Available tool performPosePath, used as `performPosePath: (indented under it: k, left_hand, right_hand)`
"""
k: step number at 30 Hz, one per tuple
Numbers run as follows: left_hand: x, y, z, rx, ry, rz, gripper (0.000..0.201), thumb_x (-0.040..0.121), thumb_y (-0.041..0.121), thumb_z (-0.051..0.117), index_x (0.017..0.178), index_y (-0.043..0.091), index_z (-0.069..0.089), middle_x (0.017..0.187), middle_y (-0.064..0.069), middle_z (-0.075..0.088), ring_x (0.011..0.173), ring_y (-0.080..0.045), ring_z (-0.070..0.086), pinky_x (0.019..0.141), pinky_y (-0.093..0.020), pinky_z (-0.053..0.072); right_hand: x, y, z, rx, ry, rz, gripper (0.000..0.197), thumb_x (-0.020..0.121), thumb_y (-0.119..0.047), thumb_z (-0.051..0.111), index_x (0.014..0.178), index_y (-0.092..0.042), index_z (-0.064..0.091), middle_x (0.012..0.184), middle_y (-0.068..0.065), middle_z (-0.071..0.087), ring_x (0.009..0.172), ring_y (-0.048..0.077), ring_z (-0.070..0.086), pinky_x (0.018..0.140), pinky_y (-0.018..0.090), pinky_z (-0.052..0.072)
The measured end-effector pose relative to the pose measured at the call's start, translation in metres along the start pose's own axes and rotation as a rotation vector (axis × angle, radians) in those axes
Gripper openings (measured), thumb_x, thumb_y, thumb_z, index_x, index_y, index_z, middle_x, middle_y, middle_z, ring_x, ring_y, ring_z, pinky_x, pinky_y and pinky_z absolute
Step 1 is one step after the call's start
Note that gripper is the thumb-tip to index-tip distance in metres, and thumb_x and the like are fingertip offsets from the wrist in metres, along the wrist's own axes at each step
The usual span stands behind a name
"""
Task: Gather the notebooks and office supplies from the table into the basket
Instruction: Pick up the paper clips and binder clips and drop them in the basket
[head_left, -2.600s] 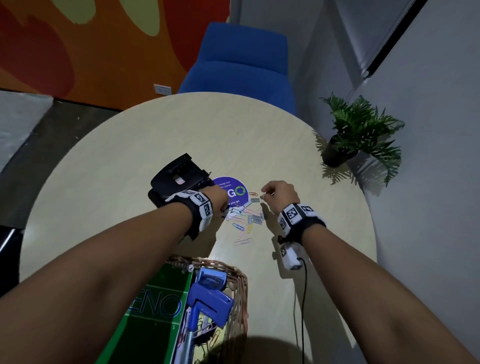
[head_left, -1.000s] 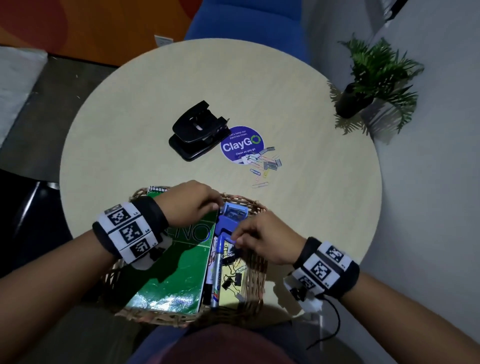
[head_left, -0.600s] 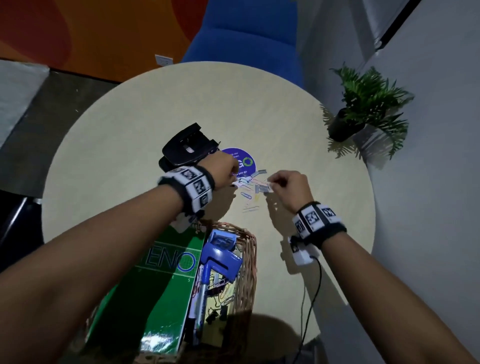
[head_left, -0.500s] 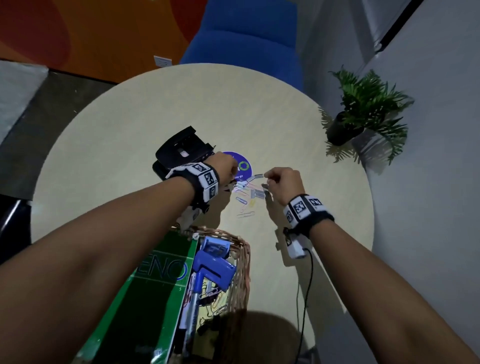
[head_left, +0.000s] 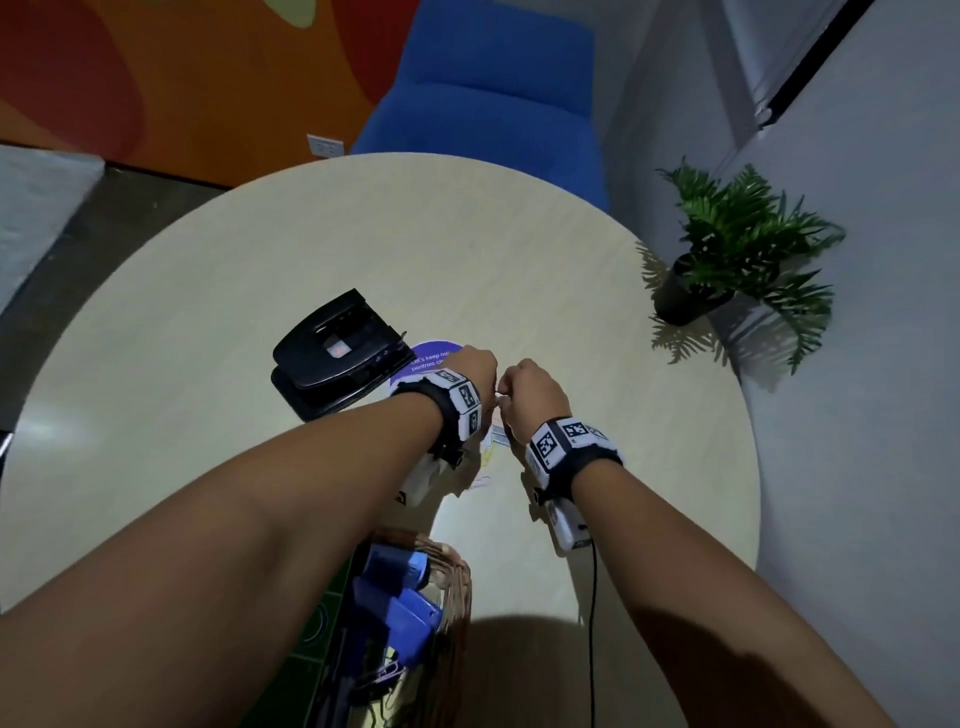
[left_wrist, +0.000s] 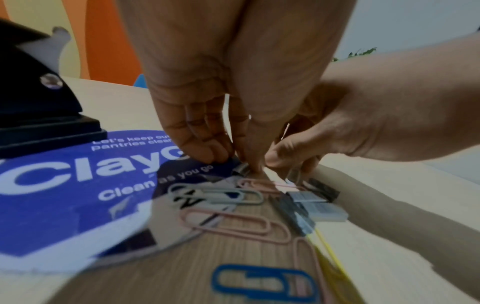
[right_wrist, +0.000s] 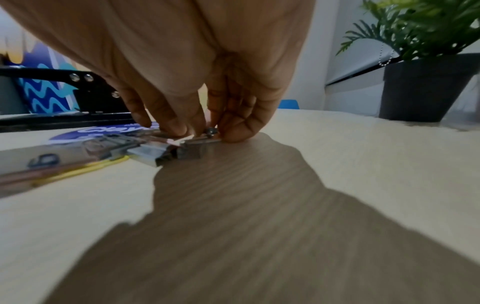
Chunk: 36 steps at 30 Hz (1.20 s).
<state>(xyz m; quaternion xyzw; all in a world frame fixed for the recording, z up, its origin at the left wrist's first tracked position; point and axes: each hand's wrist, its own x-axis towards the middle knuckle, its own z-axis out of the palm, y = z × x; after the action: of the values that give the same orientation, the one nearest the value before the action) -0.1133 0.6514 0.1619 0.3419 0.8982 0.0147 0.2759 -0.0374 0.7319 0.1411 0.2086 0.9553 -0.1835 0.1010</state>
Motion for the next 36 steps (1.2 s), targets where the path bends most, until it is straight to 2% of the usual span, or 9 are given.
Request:
performPosePath:
  k: [5,9,14,17,20,23,27,32,36]
  left_hand:
    - [-0.004,0.009,-0.004,0.049,-0.016,-0.039,0.034,0.081,0.013,0.065,0.055,0.010,0.043,0.055,-0.005,0.043,0.045,-0.018,0.042,0.060,-0.028,0.044]
    - [-0.008,0.001,-0.018,0.009,0.023,-0.063,0.042,0.091,0.007,0.054,0.053,0.008,0.034,0.054,-0.005,0.034,0.044,-0.017,0.032,0.052,-0.029,0.036]
    - [-0.042,-0.023,-0.044,-0.102,0.119,-0.032,0.006,0.085,0.020,0.064,0.081,0.019,0.060,0.080,-0.015,0.059,0.073,-0.032,0.056,0.067,-0.032,0.045]
    - [-0.081,-0.038,-0.052,-0.325,0.177,0.028,0.016,0.082,0.021,0.070,0.096,0.014,0.070,0.101,-0.010,0.070,0.096,-0.030,0.064,0.083,-0.032,0.051]
    - [-0.131,-0.052,-0.043,-0.622,0.125,0.091,0.005,0.083,0.011,0.070,0.085,0.008,0.073,0.084,-0.013,0.073,0.076,-0.022,0.069,0.078,-0.028,0.057]
    - [-0.182,-0.065,-0.017,-0.658,0.065,0.139,0.007,0.082,0.012,0.072,0.086,0.007,0.076,0.071,-0.001,0.070,0.057,0.000,0.061,0.065,-0.011,0.051]
    - [-0.236,-0.079,0.023,-0.603,-0.067,0.178,0.010,0.085,0.017,0.069,0.090,0.014,0.077,0.076,0.007,0.072,0.061,0.005,0.060,0.069,-0.014,0.051]
    - [-0.269,-0.090,0.051,-0.544,-0.179,0.237,0.020,0.091,0.017,0.061,0.106,0.018,0.073,0.090,0.012,0.072,0.074,0.004,0.063,0.070,-0.009,0.047]
    - [-0.275,-0.103,0.055,-0.492,-0.086,0.206,0.027,0.094,0.014,0.056,0.116,0.023,0.068,0.107,0.006,0.072,0.089,-0.004,0.065,0.084,-0.019,0.050]
  right_hand:
    - [-0.007,0.013,-0.003,0.198,0.060,0.100,0.017,0.090,-0.012,0.050,0.095,-0.002,0.063,0.108,0.015,0.063,0.097,0.034,0.060,0.077,0.033,0.045]
    - [-0.019,0.025,-0.012,0.469,0.198,0.214,0.013,0.086,-0.007,0.054,0.087,-0.003,0.066,0.094,0.012,0.071,0.080,0.028,0.063,0.073,0.030,0.050]
    - [-0.040,0.021,-0.017,0.742,0.251,0.237,0.009,0.079,-0.006,0.069,0.075,-0.012,0.064,0.063,-0.001,0.058,0.062,0.019,0.057,0.067,0.030,0.054]
    - [-0.064,0.011,-0.018,0.933,0.184,0.176,0.021,0.078,0.003,0.069,0.072,-0.017,0.065,0.062,0.002,0.056,0.062,0.017,0.054,0.069,0.032,0.054]
    - [-0.102,-0.009,-0.023,1.025,0.044,0.072,0.019,0.080,0.005,0.069,0.077,-0.014,0.070,0.068,0.006,0.061,0.061,0.010,0.057,0.064,0.022,0.053]
    - [-0.144,-0.033,-0.018,1.044,-0.084,0.021,0.011,0.079,0.005,0.069,0.084,-0.004,0.073,0.069,0.003,0.067,0.059,0.005,0.061,0.064,0.017,0.054]
    - [-0.189,-0.053,-0.001,0.990,-0.230,0.002,0.014,0.082,0.006,0.065,0.095,0.007,0.071,0.068,0.013,0.066,0.055,0.008,0.061,0.062,0.020,0.055]
    - [-0.221,-0.067,0.001,0.885,-0.249,-0.037,0.013,0.083,0.002,0.067,0.094,0.000,0.074,0.077,0.013,0.072,0.069,0.017,0.066,0.072,0.030,0.057]
    - [-0.234,-0.077,-0.005,0.773,-0.242,-0.087,0.011,0.082,-0.002,0.069,0.090,-0.005,0.076,0.079,0.005,0.074,0.071,0.003,0.067,0.069,0.015,0.052]
